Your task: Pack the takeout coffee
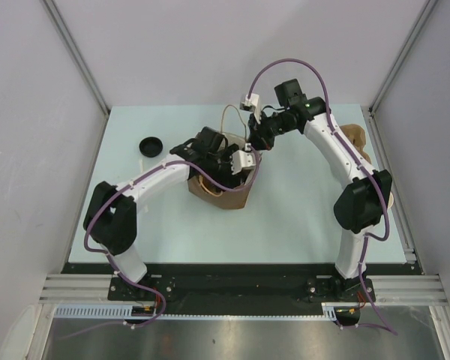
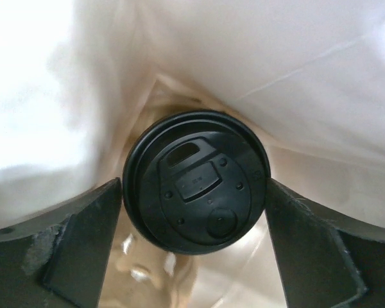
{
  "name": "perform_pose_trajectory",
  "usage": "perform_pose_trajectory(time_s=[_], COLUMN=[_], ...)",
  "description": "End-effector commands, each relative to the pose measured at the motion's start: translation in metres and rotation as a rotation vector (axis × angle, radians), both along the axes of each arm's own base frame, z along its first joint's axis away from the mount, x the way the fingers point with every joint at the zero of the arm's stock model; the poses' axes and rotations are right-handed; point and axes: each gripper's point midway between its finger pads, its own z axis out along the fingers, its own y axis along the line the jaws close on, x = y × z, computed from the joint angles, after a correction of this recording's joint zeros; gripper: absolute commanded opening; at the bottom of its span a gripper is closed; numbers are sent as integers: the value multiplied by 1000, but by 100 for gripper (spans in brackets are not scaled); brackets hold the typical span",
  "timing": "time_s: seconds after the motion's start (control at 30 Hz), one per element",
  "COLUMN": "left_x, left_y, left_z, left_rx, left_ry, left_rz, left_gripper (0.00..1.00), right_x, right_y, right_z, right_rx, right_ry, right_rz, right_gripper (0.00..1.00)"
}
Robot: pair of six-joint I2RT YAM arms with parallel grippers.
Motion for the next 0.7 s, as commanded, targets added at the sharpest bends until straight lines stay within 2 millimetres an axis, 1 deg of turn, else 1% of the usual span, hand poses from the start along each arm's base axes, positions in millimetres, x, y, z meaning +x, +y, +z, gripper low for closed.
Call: perform_pose_trajectory(time_s=[0.0,0.23,0.4,0.47,0.5,0.53,0.67], left_x=[17,15,15,12,13,11,12], left_y=[6,0,-2,-3,-4,-4,-6], left_z=[28,51,65,67,73,74,87], left_rx=[-30,-82,-108,-114,-126,-129,-148], left_ry=[-25,-45,-61,-55,-59,-49,-50], left_rz=[85,84,78,74,72,71,79], left_gripper=[99,100,99,100,100,100,100], right_x=[-19,-18,-19,-19,-18,-18,-19], right_y=[2,3,6,6,6,6,6], right_z=[3,4,3,3,2,3,2], right_rx=[1,-2,-9,-12,-13,-13,-15], right_ry=[71,62,54,52,51,51,52], right_rz=[39,40,44,45,44,44,45], right_gripper=[0,0,0,0,0,0,0])
